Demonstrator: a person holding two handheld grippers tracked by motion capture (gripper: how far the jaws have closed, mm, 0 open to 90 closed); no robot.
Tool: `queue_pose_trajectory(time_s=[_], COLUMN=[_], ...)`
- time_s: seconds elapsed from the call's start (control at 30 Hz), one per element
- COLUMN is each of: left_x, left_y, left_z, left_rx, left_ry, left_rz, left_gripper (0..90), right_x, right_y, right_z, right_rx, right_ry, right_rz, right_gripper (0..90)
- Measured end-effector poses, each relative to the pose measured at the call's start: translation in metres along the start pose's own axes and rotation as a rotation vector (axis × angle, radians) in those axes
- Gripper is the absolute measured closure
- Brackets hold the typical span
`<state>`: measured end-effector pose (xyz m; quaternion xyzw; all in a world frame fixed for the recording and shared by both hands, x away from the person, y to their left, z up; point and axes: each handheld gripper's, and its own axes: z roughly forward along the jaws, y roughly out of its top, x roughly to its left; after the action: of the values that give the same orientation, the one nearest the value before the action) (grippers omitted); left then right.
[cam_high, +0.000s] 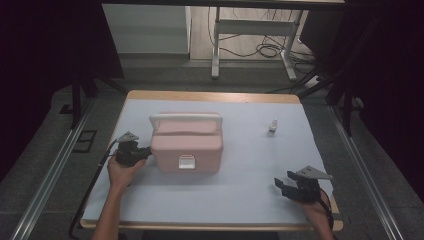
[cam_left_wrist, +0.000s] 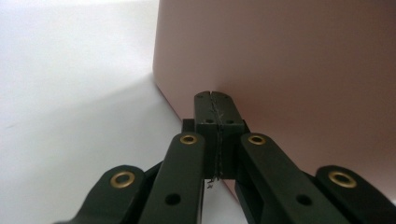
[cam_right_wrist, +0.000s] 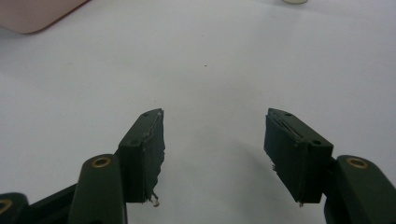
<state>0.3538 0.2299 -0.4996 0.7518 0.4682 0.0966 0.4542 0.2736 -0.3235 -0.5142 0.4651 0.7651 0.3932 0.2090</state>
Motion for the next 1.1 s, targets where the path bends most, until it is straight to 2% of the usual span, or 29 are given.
queue_pose_trajectory(time_s=[0.27,0.4,0.47,0.63,0.73,0.83,0.93,1.1], left_x=[-0.012,-0.019,-0.019,-0.018,-0.019,-0.024,-0.031,-0.036], left_y=[0.004,0.006,0.007,-0.001,-0.007,-0.016,-0.025,-0.033], left_z=[0.018,0.025,0.026,0.014,0.004,-0.007,-0.013,-0.019], left_rx=[0.010,0.016,0.020,-0.005,0.020,0.036,0.072,0.123], left_ry=[-0.022,-0.049,-0.040,-0.014,-0.017,-0.025,-0.015,-0.007], left_rz=[0.005,0.012,0.015,0.002,0.010,0.039,0.087,0.127], left_gripper=[90.0,89.9,87.8,77.5,68.5,62.0,56.2,48.7], right_x=[0.000,0.000,0.000,-0.001,0.000,0.001,0.003,0.000], right_y=[0.000,0.001,0.001,0.000,0.001,0.002,0.004,0.015], right_z=[0.002,0.003,0.004,0.005,0.005,0.004,0.003,0.009], right_rx=[0.008,0.012,0.014,0.021,0.026,0.040,0.058,0.148], right_ry=[0.000,0.001,-0.001,-0.009,-0.014,-0.021,0.001,-0.001], right_rz=[-0.003,0.000,0.000,0.005,0.005,-0.002,0.009,-0.014], right_gripper=[37.9,37.8,37.8,37.4,37.8,38.2,38.3,36.5])
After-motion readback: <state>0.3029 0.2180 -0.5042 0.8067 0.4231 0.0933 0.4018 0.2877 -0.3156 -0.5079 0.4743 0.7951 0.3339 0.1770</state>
